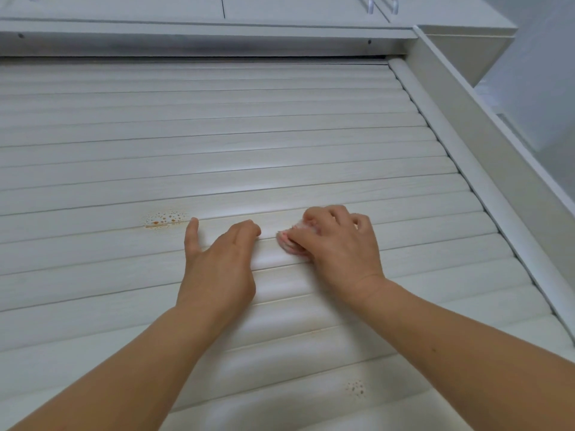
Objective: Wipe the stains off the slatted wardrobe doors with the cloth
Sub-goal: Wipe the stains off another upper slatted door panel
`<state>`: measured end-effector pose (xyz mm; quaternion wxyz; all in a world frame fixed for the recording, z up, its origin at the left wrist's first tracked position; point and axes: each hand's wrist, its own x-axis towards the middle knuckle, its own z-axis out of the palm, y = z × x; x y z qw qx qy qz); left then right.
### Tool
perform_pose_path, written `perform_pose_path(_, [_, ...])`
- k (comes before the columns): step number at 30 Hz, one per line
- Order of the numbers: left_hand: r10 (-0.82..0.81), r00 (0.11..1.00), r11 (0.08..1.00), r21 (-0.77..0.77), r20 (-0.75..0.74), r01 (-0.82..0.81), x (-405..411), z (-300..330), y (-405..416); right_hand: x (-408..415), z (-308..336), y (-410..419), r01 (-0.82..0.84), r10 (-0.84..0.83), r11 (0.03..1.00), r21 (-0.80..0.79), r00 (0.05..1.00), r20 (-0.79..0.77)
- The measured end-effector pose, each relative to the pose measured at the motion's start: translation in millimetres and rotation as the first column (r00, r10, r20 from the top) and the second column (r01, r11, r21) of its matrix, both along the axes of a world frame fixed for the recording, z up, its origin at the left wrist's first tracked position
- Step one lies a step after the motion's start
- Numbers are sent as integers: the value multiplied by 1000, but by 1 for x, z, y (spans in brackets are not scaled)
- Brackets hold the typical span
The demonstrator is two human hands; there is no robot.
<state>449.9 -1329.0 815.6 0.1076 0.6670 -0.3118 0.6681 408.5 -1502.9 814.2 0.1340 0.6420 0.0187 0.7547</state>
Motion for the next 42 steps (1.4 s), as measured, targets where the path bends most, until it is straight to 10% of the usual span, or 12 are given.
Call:
perform_pose_path(14, [-3,977,999,-36,211,11,19,-2,-12,-20,-5,-48,12,18,873,488,998,-58])
perform_pose_path(22, [60,971,995,-89,231,-40,14,-3,-16,8,-19,-33,-20,22,996,89,1000,-20])
perform_pose_path(30, [131,989,991,-25,62,-130,0,-9,-15,-12,-17,-77,-44,46,889,456,999,6])
perform_pose_path(35, [168,986,986,-16,24,-167,-5,-10,-18,-14,-29,-84,50,-42,988,146,997,-61])
perform_pose_path(42, [217,970,976,-59,106,-211,9,-9,-25,-18,4,-125,-16,46,913,407,997,-62])
